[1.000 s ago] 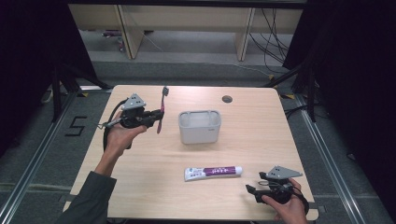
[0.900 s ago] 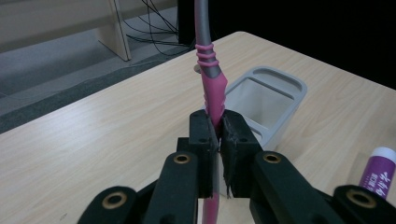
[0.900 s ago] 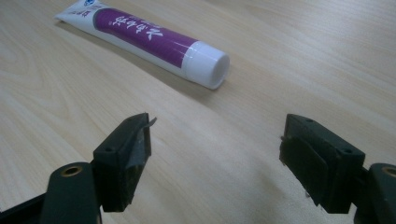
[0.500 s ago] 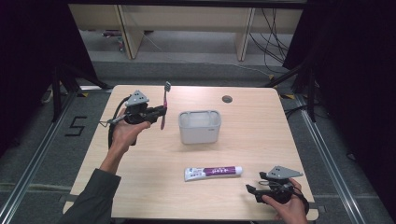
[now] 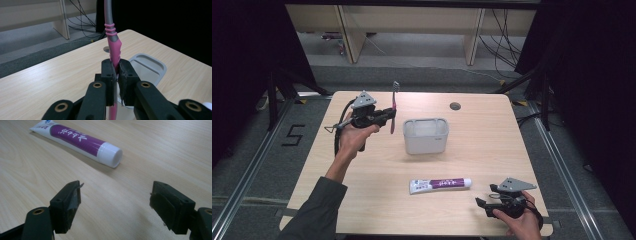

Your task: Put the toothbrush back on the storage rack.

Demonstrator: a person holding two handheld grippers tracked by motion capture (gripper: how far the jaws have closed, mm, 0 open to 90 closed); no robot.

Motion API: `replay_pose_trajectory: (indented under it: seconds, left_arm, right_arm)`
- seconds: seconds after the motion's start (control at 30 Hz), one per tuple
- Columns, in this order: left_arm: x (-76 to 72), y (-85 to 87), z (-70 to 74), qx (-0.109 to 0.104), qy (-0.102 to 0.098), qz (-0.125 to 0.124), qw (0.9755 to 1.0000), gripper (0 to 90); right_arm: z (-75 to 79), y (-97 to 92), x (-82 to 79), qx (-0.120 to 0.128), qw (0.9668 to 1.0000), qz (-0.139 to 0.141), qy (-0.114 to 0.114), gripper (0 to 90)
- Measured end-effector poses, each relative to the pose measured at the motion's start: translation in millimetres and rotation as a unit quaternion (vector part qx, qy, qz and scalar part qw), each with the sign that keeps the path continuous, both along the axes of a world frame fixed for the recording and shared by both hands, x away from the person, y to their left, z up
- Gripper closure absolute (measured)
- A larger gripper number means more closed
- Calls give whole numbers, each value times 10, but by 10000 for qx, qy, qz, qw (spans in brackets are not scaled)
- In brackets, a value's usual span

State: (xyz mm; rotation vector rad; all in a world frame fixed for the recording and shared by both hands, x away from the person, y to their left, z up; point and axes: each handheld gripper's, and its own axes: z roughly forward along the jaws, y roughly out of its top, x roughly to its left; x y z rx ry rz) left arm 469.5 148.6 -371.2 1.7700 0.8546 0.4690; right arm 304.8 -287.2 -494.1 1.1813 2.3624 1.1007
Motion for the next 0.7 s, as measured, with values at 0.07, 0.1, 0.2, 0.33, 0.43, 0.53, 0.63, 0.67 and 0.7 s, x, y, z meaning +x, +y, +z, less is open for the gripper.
replay_pose_trajectory:
  seconds: [0.07,0.1,0.2,0.33,0.43,0.53,0.63,0.67,0.7]
  left_arm:
    - [12,-21,9,-8,-30,23,10000,828]
    - [17,-34,16,-31,-37,36,10000,828]
    - [29,-75,56,13,-65,13,10000,828]
    - [34,-141,112,-71,-83,-31,9999,828]
    - [44,-189,136,-50,-115,-50,9999,828]
    - [67,-248,147,-69,-114,-48,9999,828]
    - [92,-298,140,-124,-94,-47,9999,828]
    - [99,-316,135,-150,-84,-41,9998,828]
    - [106,-329,131,-138,-89,-33,9999,828]
  right_arm:
    - [0,1,-1,10,10000,6,14,253]
    - [0,-1,-1,-6,10000,0,-6,252]
    - [0,1,0,-9,10000,10,5,253]
    - [-1,4,-1,-5,10000,6,-14,252]
    - [1,-1,3,-14,10000,21,-18,252]
    - [-1,-4,8,-13,10000,40,-42,253]
    - [1,-6,5,-21,10000,33,-55,252]
    - [4,-5,1,-22,10000,22,-26,253]
    - [2,-2,2,-6,10000,28,-18,252]
